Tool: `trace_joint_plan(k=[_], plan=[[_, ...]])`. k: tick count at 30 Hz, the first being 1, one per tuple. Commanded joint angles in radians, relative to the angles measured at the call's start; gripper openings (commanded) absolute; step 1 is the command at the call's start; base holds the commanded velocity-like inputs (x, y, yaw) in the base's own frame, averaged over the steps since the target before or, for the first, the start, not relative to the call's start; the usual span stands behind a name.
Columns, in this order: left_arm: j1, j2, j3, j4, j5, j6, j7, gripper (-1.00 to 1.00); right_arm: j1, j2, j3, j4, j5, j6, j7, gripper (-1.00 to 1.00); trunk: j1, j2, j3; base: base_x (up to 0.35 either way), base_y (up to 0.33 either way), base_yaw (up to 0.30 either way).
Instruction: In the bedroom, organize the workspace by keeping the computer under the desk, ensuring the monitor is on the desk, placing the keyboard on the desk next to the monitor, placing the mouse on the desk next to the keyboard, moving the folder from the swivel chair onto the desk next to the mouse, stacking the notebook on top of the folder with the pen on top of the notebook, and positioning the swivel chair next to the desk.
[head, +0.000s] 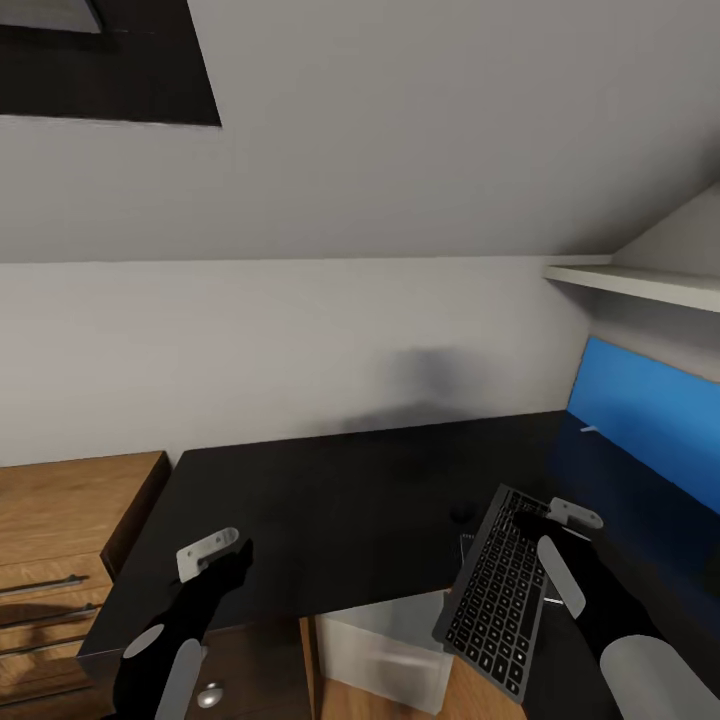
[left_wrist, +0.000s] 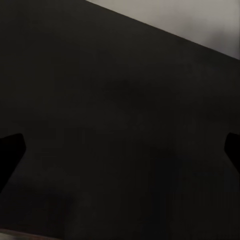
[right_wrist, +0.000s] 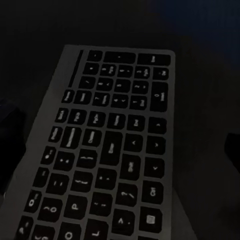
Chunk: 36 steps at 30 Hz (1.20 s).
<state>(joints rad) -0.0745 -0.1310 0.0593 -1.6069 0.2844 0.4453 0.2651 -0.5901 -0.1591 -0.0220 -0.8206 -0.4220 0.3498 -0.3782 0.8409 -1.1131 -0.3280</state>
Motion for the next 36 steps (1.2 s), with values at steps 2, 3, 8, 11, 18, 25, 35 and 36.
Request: trace_joint_plan(k=[2, 3, 8, 11, 18, 25, 35, 36], plan=[[-0.001, -0.001, 0.001, -0.001, 0.01, 0.004, 0.006, 1.0, 0.0, 0.0, 0.019, -0.023, -0.008, 0.005, -0.006, 1.0, 0.0, -0.001, -0.001, 0.0, 0.0, 0.0], [-0.001, 0.0, 0.001, -0.001, 0.01, 0.004, 0.006, 1.0, 0.0, 0.0, 0.025, -0.028, -0.008, 0.005, -0.006, 1.0, 0.0, -0.001, -0.001, 0.0, 0.0, 0.0], [-0.001, -0.001, 0.001, -0.001, 0.009, 0.004, 0.007, 1.0, 0.001, 0.001, 0.047, -0.048, -0.01, 0.01, -0.008, 1.0, 0.008, -0.015, -0.008, 0.0, 0.0, 0.0], [-0.001, -0.001, 0.001, -0.001, 0.009, 0.004, 0.008, 1.0, 0.001, 0.001, 0.051, -0.051, -0.011, 0.012, -0.008, 1.0, 0.019, -0.036, -0.017, 0.0, 0.0, 0.0], [-0.001, 0.0, 0.002, -0.001, 0.009, 0.004, 0.008, 1.0, 0.0, 0.001, 0.054, -0.052, -0.012, 0.014, -0.011, 1.0, 0.046, -0.085, -0.039, 0.0, 0.0, 0.0], [-0.001, 0.0, 0.002, -0.001, 0.01, 0.004, 0.008, 1.0, 0.0, 0.003, 0.056, -0.05, -0.012, 0.015, -0.011, 1.0, 0.073, -0.134, -0.061, 0.0, 0.0, 0.0], [-0.001, 0.001, 0.002, -0.001, 0.011, 0.004, 0.008, 1.0, 0.0, 0.005, 0.06, -0.048, -0.01, 0.015, -0.01, 1.0, 0.111, -0.204, -0.092, 0.0, 0.0, 0.0], [-0.001, 0.001, 0.003, -0.001, 0.011, 0.004, 0.008, 1.0, 0.0, 0.008, 0.062, -0.048, -0.009, 0.015, -0.01, 1.0, 0.115, -0.211, -0.095, 0.0, 0.0, 0.0]])
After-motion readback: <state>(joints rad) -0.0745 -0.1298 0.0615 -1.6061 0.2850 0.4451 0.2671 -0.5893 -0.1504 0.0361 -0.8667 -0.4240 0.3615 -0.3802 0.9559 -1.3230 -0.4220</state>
